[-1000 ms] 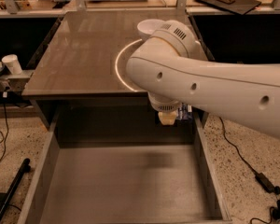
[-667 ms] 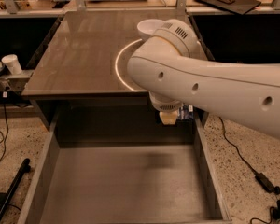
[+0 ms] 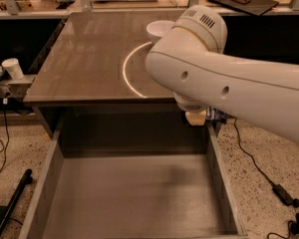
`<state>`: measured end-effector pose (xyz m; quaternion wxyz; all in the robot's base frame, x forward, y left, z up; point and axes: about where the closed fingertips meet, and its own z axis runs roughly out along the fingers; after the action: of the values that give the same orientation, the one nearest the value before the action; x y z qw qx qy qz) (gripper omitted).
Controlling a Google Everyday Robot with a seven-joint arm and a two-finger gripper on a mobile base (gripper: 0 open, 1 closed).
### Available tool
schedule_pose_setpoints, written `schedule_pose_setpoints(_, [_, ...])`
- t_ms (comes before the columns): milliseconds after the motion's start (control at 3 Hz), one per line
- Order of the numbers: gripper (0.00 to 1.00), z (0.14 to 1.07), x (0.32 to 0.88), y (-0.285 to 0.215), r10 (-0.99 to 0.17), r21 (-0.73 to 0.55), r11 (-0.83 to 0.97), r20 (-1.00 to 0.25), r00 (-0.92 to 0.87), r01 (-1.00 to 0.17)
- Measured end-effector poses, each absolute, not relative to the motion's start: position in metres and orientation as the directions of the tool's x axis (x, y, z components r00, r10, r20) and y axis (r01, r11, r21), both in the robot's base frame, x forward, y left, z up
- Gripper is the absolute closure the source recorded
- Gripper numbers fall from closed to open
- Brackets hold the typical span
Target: Pick rxbar blueberry from top drawer and place on counter
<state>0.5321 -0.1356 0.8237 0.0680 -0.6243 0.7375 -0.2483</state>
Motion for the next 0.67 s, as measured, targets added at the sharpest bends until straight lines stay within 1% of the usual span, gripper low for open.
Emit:
schedule_pose_setpoints(333, [1.0,0.835,0.534,-0.148,-0.945,-0.469,0.1,0.233,-0.231,-0.878])
schedule_pose_setpoints(667, [1.0,0.849,0.562,-0.157,-0.936,-0.511,0.074,0.262,-0.237,-0.857])
